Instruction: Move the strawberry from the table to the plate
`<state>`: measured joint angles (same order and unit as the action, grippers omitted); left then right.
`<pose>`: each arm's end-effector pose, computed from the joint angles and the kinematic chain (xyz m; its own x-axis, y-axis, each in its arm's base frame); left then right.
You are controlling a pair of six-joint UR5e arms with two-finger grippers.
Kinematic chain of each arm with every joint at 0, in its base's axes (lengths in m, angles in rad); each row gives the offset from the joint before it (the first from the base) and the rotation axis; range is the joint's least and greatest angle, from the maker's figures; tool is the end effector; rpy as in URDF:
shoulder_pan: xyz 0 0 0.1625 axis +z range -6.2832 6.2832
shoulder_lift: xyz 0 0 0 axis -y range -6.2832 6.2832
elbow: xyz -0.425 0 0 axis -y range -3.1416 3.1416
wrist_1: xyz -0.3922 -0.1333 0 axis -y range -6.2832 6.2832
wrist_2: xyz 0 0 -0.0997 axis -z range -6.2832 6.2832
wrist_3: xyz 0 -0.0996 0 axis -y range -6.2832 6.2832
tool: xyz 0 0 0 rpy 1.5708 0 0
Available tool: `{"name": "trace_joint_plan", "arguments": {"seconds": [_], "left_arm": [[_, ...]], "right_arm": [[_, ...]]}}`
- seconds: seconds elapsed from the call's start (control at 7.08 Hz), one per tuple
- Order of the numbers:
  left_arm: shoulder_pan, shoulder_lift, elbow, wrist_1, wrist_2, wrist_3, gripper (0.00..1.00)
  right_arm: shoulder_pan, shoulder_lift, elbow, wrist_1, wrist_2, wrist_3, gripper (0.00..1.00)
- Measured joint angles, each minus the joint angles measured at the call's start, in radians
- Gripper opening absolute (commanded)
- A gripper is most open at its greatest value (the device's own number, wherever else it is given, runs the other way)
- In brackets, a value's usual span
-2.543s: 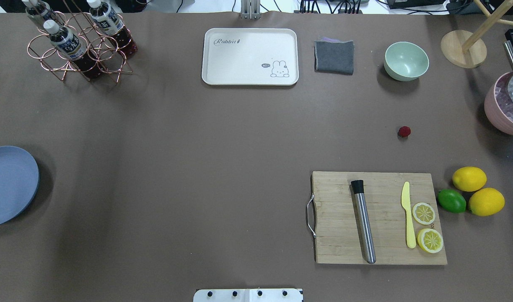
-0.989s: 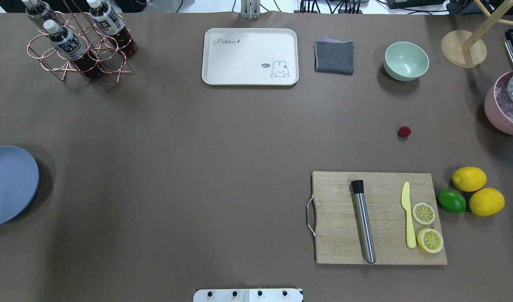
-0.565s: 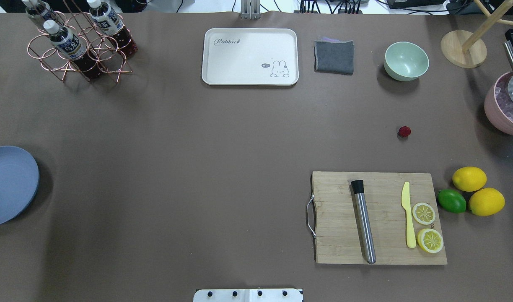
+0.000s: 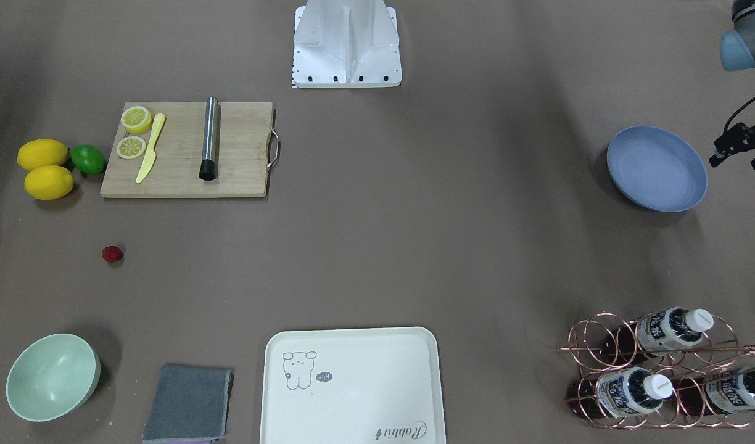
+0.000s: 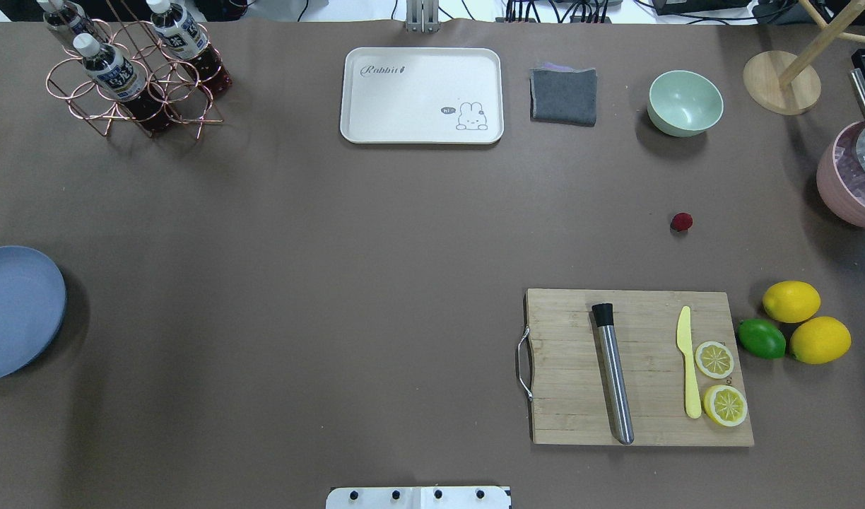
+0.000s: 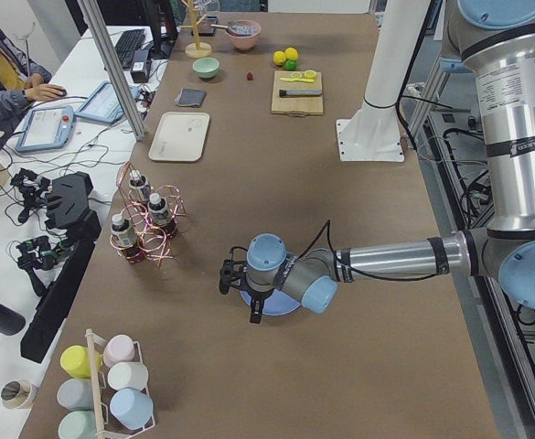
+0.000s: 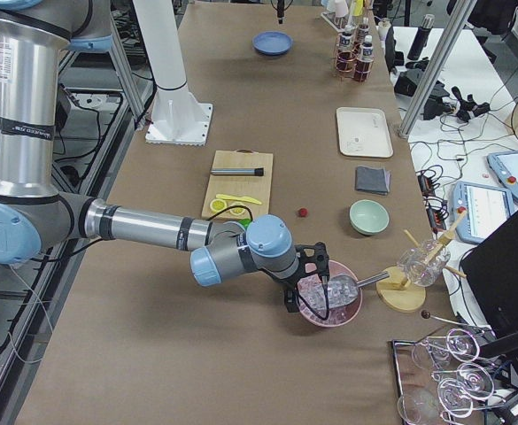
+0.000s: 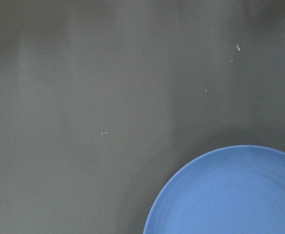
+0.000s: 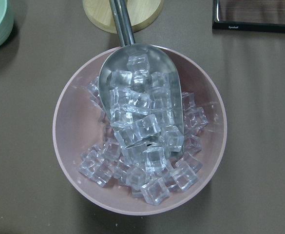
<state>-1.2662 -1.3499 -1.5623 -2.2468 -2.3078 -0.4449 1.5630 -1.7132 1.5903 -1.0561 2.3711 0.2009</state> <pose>0.0598 -0.4116 0.6898 0.6755 0.0801 -0.7330 0.0224 0.9914 0.1290 0.0583 -0.4480 0.6573 0.6818 -0.0894 0.7261 -0.1315 0.9614 0.2418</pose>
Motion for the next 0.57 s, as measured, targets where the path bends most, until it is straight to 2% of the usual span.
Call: {"name": "trace_joint_plan", "arguments": {"seconds": [0.57], "left_arm": [[0.056,-0.018,0.144,-0.176,0.003,-0.013,0.91]], "right_arm": [[-0.022,-0.001,-0.004,-0.001,0.027,0.001,1.0]]}}
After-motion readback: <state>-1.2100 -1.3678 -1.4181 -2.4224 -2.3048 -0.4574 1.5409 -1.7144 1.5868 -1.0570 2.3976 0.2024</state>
